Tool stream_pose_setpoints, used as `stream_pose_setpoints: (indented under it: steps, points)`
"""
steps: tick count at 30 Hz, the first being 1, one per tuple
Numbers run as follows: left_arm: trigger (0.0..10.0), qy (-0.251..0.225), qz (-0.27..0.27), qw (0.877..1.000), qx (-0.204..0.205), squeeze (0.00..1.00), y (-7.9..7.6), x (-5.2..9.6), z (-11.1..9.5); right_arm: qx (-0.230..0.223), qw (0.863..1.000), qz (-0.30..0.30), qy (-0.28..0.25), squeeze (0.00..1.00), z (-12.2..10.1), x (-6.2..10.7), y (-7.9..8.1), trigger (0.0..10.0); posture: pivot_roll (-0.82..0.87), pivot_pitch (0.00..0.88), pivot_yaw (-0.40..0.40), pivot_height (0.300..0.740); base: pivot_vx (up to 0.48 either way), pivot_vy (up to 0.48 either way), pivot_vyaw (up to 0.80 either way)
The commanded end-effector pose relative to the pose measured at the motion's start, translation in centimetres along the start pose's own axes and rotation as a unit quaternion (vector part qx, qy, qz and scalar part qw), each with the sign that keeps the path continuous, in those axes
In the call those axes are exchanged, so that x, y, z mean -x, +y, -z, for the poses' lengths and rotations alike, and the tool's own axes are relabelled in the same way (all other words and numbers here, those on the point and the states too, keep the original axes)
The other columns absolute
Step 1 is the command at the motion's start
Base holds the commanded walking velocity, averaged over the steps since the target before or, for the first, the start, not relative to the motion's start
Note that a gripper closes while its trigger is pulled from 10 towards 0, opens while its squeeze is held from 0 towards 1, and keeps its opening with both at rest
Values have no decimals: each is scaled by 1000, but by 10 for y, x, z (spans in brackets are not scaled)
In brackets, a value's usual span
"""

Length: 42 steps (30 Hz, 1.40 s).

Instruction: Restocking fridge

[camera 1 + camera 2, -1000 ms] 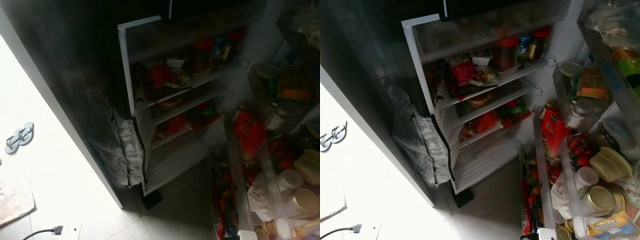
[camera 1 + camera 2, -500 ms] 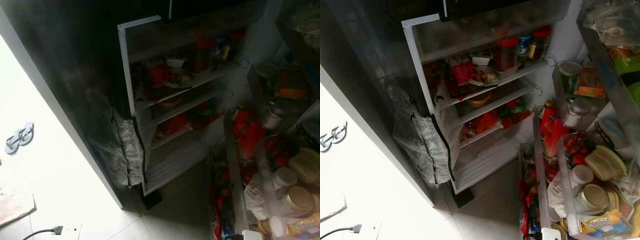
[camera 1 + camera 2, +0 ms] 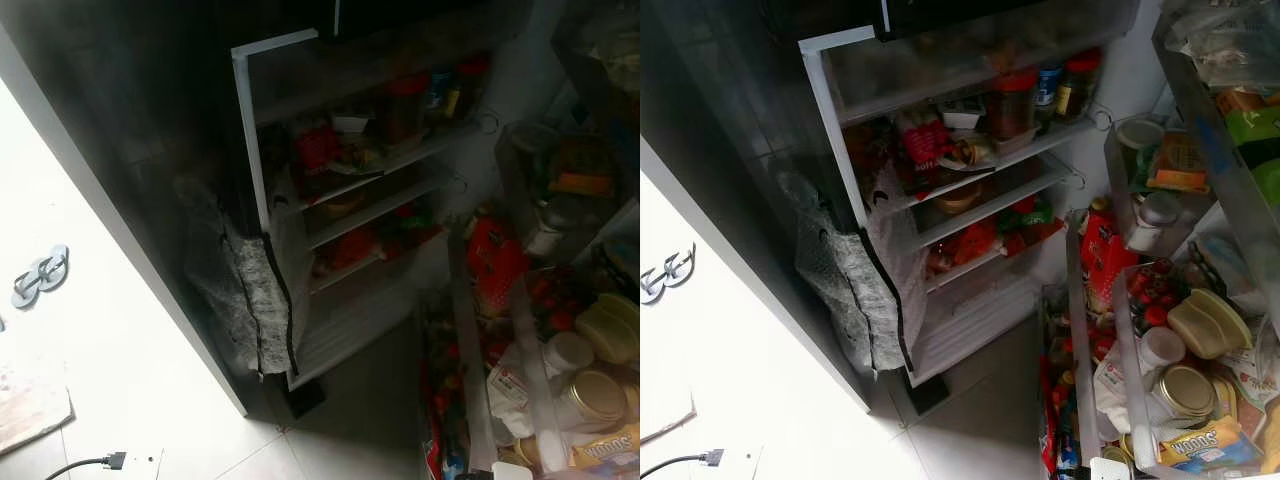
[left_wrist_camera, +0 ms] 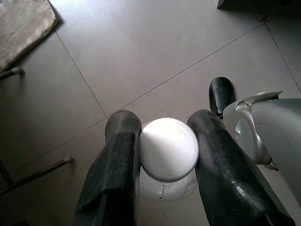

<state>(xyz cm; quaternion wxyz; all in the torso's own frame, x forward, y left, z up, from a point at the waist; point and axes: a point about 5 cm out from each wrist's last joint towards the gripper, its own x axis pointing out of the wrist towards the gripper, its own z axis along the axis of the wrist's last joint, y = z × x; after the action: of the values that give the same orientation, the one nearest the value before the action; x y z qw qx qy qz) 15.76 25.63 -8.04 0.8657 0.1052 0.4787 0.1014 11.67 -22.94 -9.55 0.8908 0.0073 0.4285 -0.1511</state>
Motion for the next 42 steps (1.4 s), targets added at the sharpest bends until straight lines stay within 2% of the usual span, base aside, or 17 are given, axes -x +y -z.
stream_pose_setpoints:
  steps: [1,5,8,15,19,23,25,26,27,30,31,34,37,39,42]
  points:
    - [10000,14,0,1000,-3,0,1,1,9,4,1000,16,-7,0,0,1,-4,10000,0,139,-14,740,0,0,0]
    - [10000,14,0,1000,-4,0,1,1,9,6,1000,18,-8,0,0,1,-4,10000,1,137,-14,740,0,0,0]
    - [10000,14,-1,1000,-5,0,2,1,8,10,995,42,-95,0,-54,-12,-24,10000,-1,139,-11,740,0,0,0]
    - [10000,13,-1,1000,-7,0,2,1,8,15,993,89,-75,0,-42,-6,-50,10000,-5,137,-9,740,0,0,0]
    - [10000,13,0,1000,-7,0,2,1,8,14,991,127,-48,0,-23,2,-71,10000,-8,136,-7,740,0,0,0]
    - [10000,12,1,1000,-8,0,2,1,7,7,991,131,-31,0,-12,7,-76,10000,-10,136,-7,740,0,0,0]
    - [10000,12,1,1000,-8,0,2,1,7,4,993,120,-22,0,-8,7,-74,10000,-10,135,-7,740,0,0,0]
    - [10000,12,1,1000,-8,0,2,1,7,-9,996,86,-3,0,0,7,-63,10000,-10,135,-5,740,0,0,0]
    - [10000,12,1,1000,-8,0,2,1,7,-9,996,86,-3,0,0,7,-63,10000,-10,135,-5,740,0,0,0]
    - [10000,12,2,1000,-7,0,2,1,7,-20,999,41,24,0,7,5,-43,10000,-7,133,-3,740,0,0,0]
    - [10000,12,2,1000,-7,0,2,1,7,-17,999,20,30,0,7,3,-32,10000,-6,132,-4,740,0,0,0]
    - [10000,11,2,1000,-8,0,2,1,7,-17,999,7,32,0,6,2,-25,10000,-5,132,-3,740,0,0,0]
    - [10000,11,1,1000,-7,0,2,1,7,-23,999,-33,20,0,-4,-3,-8,10000,-1,133,-3,740,0,0,0]
    - [10000,11,2,1000,-10,0,2,1,7,-18,998,-62,22,0,-8,-5,0,10000,1,133,-5,740,0,0,0]
    - [10000,11,2,1000,-12,0,2,1,6,-8,997,-73,20,0,-11,-6,2,10000,3,134,-6,740,0,0,0]
